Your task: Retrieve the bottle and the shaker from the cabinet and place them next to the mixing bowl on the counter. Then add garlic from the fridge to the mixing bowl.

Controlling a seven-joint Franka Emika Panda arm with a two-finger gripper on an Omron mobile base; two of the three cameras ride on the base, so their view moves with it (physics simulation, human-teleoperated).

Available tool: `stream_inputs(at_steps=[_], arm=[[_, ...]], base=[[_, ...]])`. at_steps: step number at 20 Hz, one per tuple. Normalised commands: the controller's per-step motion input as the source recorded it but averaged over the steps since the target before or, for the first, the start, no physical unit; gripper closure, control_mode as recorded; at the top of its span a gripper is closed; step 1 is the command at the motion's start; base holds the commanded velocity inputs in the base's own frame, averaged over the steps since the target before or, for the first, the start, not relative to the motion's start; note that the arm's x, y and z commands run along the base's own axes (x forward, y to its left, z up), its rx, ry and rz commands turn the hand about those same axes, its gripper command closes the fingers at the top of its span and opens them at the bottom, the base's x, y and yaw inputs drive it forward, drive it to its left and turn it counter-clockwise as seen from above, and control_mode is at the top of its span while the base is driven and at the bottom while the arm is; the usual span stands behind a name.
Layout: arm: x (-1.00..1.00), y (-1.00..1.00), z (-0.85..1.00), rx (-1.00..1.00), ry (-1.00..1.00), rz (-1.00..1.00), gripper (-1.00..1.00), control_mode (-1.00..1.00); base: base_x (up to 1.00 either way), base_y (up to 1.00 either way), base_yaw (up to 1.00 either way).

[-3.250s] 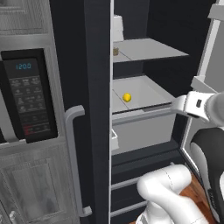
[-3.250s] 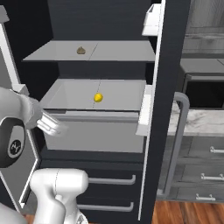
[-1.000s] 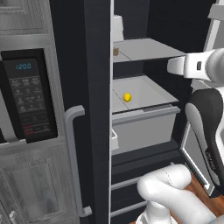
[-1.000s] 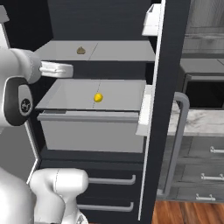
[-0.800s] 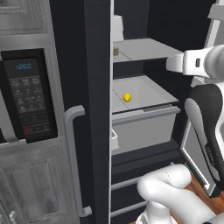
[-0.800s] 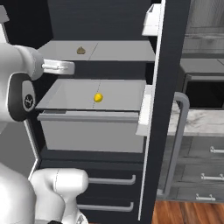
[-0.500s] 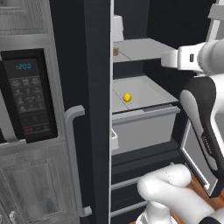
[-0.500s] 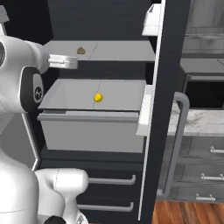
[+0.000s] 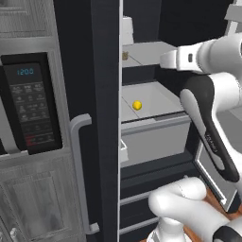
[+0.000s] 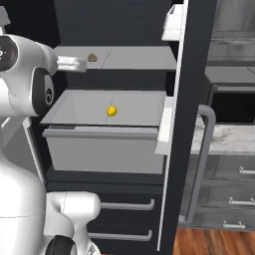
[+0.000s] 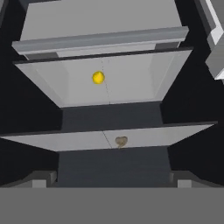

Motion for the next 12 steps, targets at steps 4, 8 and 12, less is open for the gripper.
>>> stream_inputs(at_steps=[4, 8, 12], arm=[[0.41, 0.16, 0.00, 0.00, 0.04, 0.04, -1.00, -1.00], [0.38, 0.03, 0.00, 0.00, 0.07, 0.05, -1.00, -1.00], [0.28, 0.01, -0.04, 0.00, 0.09, 0.02, -1.00, -1.00]], base=[[0.00, 0.00, 0.00], [0.00, 0.00, 0.00], [0.00, 0.00, 0.00]])
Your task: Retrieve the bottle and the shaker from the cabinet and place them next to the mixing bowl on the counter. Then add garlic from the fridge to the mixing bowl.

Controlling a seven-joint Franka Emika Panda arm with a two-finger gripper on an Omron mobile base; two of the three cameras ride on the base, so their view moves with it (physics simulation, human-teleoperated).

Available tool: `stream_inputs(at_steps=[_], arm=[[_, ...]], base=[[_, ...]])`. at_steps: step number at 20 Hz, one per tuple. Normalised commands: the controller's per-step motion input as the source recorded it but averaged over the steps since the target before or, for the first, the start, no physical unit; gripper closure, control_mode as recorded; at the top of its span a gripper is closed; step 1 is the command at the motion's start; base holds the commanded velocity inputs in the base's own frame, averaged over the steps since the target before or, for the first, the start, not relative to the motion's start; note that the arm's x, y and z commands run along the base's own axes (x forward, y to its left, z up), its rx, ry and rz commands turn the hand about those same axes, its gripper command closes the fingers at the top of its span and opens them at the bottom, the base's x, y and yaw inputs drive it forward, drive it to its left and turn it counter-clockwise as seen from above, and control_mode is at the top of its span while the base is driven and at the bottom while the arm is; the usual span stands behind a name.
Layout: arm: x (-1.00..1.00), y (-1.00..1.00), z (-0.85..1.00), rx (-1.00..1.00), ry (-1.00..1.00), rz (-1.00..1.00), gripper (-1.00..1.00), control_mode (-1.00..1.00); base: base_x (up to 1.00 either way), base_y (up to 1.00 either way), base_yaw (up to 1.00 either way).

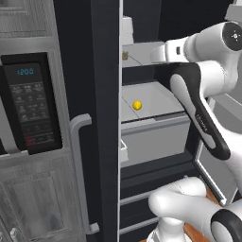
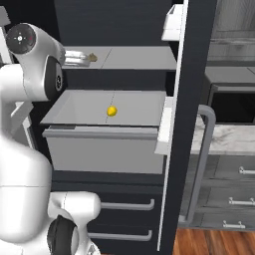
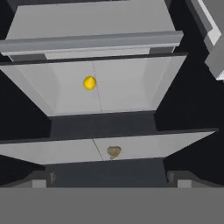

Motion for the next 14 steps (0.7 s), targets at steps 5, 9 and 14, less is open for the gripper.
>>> stream_inputs(at_steps=[5, 9, 14], arm=[[0.23, 0.14, -0.21, 0.00, 0.07, 0.00, -1.00, -1.00], [0.26, 0.21, -0.10, -0.01, 0.01, 0.00, -1.00, -1.00], [0.29, 0.11, -0.02, 0.00, 0.00, 0.00, -1.00, -1.00]], base=[[0.00, 0.00, 0.00], [0.00, 0.00, 0.00], [0.00, 0.00, 0.00]])
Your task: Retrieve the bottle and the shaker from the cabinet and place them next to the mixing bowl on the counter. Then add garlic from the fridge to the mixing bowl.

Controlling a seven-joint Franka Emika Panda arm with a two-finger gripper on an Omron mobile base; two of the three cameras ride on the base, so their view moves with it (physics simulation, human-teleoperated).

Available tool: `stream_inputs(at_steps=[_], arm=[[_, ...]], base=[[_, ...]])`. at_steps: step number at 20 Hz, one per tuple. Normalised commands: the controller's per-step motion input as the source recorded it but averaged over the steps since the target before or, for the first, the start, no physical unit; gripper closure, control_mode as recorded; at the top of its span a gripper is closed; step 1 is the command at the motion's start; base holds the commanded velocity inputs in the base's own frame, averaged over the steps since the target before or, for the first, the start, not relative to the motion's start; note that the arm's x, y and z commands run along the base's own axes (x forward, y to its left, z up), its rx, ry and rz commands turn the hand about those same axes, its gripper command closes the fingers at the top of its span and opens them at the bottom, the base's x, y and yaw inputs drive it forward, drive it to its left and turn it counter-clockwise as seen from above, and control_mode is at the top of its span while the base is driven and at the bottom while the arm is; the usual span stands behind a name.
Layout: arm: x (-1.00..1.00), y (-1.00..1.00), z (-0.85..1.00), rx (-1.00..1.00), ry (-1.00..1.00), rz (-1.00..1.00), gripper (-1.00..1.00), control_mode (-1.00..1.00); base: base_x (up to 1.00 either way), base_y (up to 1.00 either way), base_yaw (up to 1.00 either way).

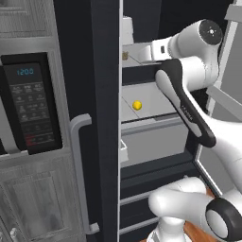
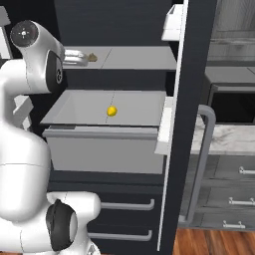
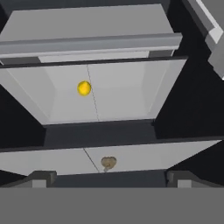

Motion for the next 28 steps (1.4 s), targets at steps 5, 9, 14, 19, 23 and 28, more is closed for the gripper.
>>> stream_inputs(at_steps=[5, 9, 14, 19, 23, 28], arm=[[0.34, 0.00, -0.12, 0.00, 0.00, 0.00, -1.00, -1.00], [0.32, 0.00, -0.22, -0.01, 0.00, 0.00, -1.00, -1.00], [0.37, 0.03, -0.12, -0.01, 0.00, 0.00, -1.00, -1.00], [0.40, 0.05, -0.03, -0.01, 0.00, 0.00, -1.00, -1.00], [0.40, 0.08, -0.01, -0.01, 0.00, 0.00, -1.00, -1.00], [0.36, 0.06, 0.00, -0.01, 0.02, 0.00, -1.00, -1.00]], base=[[0.00, 0.00, 0.00], [0.00, 0.00, 0.00], [0.00, 0.00, 0.00], [0.00, 0.00, 0.00], [0.00, 0.00, 0.00], [0.00, 0.00, 0.00]])
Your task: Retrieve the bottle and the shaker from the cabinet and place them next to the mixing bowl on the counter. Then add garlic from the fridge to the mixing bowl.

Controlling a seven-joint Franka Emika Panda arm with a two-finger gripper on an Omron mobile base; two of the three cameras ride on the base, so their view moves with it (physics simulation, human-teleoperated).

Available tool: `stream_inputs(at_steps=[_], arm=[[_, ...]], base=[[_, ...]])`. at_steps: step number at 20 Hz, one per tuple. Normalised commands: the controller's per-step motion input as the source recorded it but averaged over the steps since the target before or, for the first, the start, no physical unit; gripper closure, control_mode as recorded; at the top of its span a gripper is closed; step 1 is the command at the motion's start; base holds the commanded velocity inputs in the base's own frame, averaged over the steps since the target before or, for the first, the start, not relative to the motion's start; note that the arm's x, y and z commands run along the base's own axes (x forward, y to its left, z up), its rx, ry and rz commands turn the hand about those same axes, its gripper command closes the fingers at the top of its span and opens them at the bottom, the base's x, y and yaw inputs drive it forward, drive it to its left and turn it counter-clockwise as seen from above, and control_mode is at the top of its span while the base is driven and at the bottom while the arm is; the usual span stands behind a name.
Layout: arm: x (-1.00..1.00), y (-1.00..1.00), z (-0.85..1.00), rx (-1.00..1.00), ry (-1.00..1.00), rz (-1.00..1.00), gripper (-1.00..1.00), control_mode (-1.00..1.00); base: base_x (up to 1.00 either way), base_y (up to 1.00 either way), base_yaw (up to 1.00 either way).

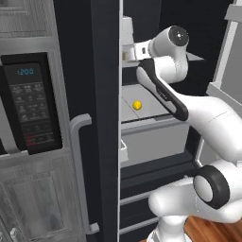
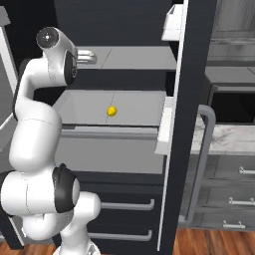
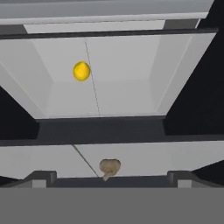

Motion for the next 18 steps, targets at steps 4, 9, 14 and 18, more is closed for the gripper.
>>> stream_inputs(at_steps=[4, 9, 14, 18], arm=[[0.29, 0.05, 0.00, -0.01, 0.09, 0.00, -1.00, -1.00], [0.29, 0.07, 0.00, -0.01, 0.12, 0.00, -1.00, -1.00], [0.33, 0.09, 0.00, -0.01, 0.06, 0.00, -1.00, -1.00], [0.33, 0.07, -0.05, -0.01, 0.02, 0.00, -1.00, -1.00]], base=[[0.00, 0.00, 0.00], [0.00, 0.00, 0.00], [0.00, 0.00, 0.00], [0.00, 0.00, 0.00]])
